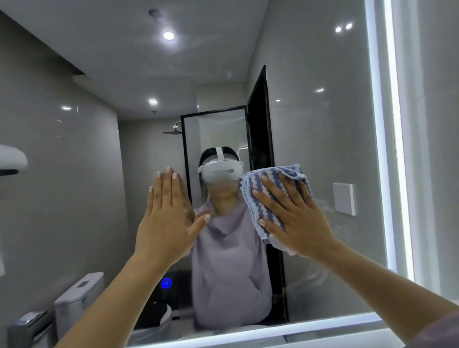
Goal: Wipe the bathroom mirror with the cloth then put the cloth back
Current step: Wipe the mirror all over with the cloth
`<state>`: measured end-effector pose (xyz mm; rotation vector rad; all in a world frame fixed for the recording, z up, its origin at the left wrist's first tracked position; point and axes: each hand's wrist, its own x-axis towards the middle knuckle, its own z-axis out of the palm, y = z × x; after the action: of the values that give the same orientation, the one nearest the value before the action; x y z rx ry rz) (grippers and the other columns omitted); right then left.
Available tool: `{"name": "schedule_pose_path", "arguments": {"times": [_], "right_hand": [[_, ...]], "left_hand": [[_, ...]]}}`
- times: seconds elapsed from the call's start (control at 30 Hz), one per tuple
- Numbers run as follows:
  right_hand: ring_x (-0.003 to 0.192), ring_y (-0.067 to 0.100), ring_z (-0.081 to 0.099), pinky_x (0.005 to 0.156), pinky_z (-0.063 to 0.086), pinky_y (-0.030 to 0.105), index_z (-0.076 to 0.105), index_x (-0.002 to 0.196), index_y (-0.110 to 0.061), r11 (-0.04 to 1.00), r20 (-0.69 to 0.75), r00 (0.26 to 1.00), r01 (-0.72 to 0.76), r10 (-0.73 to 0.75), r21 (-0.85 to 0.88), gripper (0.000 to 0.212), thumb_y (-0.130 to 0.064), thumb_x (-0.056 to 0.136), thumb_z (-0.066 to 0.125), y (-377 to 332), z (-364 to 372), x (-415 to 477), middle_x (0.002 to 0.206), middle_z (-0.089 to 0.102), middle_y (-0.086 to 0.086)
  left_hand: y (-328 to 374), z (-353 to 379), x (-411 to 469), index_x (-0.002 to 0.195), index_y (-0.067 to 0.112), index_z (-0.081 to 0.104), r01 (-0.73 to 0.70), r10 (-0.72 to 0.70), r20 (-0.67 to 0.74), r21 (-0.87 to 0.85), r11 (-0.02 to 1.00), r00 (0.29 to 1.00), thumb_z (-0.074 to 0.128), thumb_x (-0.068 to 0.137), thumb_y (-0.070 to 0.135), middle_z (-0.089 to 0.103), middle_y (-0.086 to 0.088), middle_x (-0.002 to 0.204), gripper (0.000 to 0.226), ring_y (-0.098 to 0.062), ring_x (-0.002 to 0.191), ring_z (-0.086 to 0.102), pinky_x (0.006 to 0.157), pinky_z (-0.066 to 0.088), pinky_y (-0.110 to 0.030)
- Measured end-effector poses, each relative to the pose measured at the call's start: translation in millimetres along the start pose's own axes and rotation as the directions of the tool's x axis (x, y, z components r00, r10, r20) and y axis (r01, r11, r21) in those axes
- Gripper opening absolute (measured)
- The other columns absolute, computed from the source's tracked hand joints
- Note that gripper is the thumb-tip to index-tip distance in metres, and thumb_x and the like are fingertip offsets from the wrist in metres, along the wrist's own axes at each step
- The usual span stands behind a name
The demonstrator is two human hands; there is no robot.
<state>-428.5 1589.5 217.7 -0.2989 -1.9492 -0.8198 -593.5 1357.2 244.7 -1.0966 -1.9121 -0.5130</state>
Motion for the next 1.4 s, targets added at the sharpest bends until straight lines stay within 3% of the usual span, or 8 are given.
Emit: {"name": "schedule_pose_path", "arguments": {"times": [0.1,0.27,0.57,0.67,0.9,1.07,1.27,1.4], "right_hand": [[0.149,0.025,0.011,0.12,0.011,0.051,0.018,0.154,-0.028,0.999,-0.039,0.999,0.036,-0.037,-0.017,0.058,-0.05,0.101,0.025,2.4,1.6,-0.1,0.162,0.013,-0.001],[0.149,0.025,0.013,0.119,0.013,0.051,0.021,0.153,-0.028,0.999,-0.065,0.997,0.031,-0.032,-0.023,0.057,-0.049,0.101,0.027,1.7,2.3,1.0,0.162,0.016,0.0],[0.149,0.029,0.008,0.12,0.008,0.052,0.022,0.153,-0.022,0.989,-0.077,0.986,-0.15,0.151,0.012,0.062,-0.05,0.097,0.028,-5.3,-14.1,46.0,0.16,0.012,0.004],[0.149,0.031,0.002,0.121,0.001,0.05,0.012,0.154,-0.022,0.979,-0.048,0.98,-0.196,0.194,-0.046,0.065,-0.054,0.098,0.019,19.9,-21.6,63.6,0.162,0.005,0.007],[0.149,0.03,-0.007,0.12,-0.005,0.046,0.002,0.155,-0.027,0.845,-0.02,0.845,-0.533,0.534,0.039,0.072,-0.063,0.092,0.004,69.7,-27.8,70.0,0.163,-0.003,0.006],[0.147,0.041,-0.003,0.118,-0.004,0.054,0.005,0.155,-0.016,0.859,-0.028,0.858,-0.512,0.512,0.028,0.081,-0.065,0.09,0.002,44.5,-28.8,74.5,0.161,0.0,0.017],[0.146,0.034,-0.02,0.115,-0.02,0.048,-0.008,0.154,-0.02,0.919,-0.007,0.92,-0.391,0.392,0.062,0.068,-0.053,0.099,0.013,-12.4,-28.3,102.0,0.161,-0.016,0.011],[0.146,0.029,-0.021,0.116,-0.018,0.048,-0.007,0.154,-0.018,0.947,-0.045,0.947,-0.315,0.318,0.069,0.067,-0.049,0.101,0.019,-47.9,-31.5,126.5,0.159,-0.021,0.009]], "left_hand": [[0.7,11.1,12.0,0.143,0.007,-0.024,0.0,-0.004,-0.048,-0.07,0.998,0.999,0.017,0.083,0.072,-0.027,-0.011,0.155,0.097,-0.021,0.142,-0.028,0.117,-0.011,-0.034],[-4.1,28.3,12.1,0.146,0.003,-0.018,-0.013,0.011,-0.09,-0.022,1.0,0.996,0.006,0.083,0.073,-0.026,-0.013,0.155,0.097,-0.023,0.143,-0.026,0.12,-0.004,-0.039],[-8.9,35.9,12.0,0.148,0.002,-0.011,-0.035,0.031,-0.144,-0.026,0.999,0.989,0.01,0.085,0.071,-0.021,-0.014,0.157,0.096,-0.023,0.145,-0.02,0.12,-0.002,-0.039],[-8.6,36.4,12.7,0.148,0.001,-0.009,-0.038,0.035,-0.153,-0.016,0.999,0.988,0.013,0.086,0.07,-0.018,-0.015,0.157,0.096,-0.024,0.145,-0.019,0.12,-0.001,-0.04],[-8.5,37.4,12.8,0.147,0.0,-0.011,-0.028,0.027,-0.136,-0.009,1.0,0.99,0.01,0.085,0.072,-0.02,-0.015,0.157,0.097,-0.025,0.145,-0.019,0.121,0.001,-0.041],[-7.7,37.2,12.2,0.147,0.0,-0.012,-0.031,0.029,-0.136,-0.014,0.999,0.99,0.011,0.086,0.071,-0.02,-0.016,0.156,0.096,-0.027,0.146,-0.018,0.121,0.002,-0.042],[-5.0,34.5,11.2,0.146,0.002,-0.017,-0.028,0.022,-0.131,-0.044,0.999,0.991,0.011,0.084,0.07,-0.024,-0.014,0.155,0.096,-0.025,0.144,-0.023,0.12,-0.007,-0.038],[-2.2,34.4,11.1,0.146,0.003,-0.017,-0.017,0.005,-0.141,-0.079,0.997,0.99,0.014,0.085,0.068,-0.025,-0.014,0.155,0.094,-0.024,0.144,-0.023,0.119,-0.01,-0.037]]}}
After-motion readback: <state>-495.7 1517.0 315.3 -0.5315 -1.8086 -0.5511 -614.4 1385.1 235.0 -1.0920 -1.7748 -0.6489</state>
